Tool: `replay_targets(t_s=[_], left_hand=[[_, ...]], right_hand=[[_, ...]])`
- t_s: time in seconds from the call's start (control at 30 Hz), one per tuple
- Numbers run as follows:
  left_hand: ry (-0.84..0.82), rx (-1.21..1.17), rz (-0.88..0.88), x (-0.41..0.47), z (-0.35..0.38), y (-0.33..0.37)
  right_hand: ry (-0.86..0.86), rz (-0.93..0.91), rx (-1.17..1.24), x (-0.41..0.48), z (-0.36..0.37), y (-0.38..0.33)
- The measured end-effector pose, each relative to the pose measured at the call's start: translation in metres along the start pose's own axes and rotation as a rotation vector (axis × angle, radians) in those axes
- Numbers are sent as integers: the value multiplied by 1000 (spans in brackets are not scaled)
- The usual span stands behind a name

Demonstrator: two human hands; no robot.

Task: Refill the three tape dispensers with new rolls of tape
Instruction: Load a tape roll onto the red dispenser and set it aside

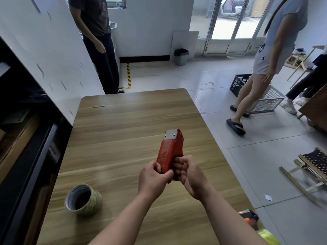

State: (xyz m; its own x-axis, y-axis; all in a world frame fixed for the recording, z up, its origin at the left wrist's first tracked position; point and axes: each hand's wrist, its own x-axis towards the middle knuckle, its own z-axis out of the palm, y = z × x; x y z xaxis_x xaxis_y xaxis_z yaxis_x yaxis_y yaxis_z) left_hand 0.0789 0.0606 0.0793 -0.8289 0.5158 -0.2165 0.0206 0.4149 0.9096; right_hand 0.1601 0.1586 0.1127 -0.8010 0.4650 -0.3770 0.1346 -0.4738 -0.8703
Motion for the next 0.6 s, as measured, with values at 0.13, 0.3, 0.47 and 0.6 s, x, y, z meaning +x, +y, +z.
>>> replay_targets(t_s=[0.13,0.3,0.47,0.6], left_hand=[[-15,-188,-149,0,-5,-10],[-142,-400,-222,-4,-11,-17],[-276,-433,-214,-10,-9,-17],[-386,-429,-229,-19,-5,-25]], right_hand=[[448,-178,-332,-2,-8,-5],[389,245,-337,3,-25,7],[206,258,82,-7,-20,21],[293,171,101,-19,-19,29]])
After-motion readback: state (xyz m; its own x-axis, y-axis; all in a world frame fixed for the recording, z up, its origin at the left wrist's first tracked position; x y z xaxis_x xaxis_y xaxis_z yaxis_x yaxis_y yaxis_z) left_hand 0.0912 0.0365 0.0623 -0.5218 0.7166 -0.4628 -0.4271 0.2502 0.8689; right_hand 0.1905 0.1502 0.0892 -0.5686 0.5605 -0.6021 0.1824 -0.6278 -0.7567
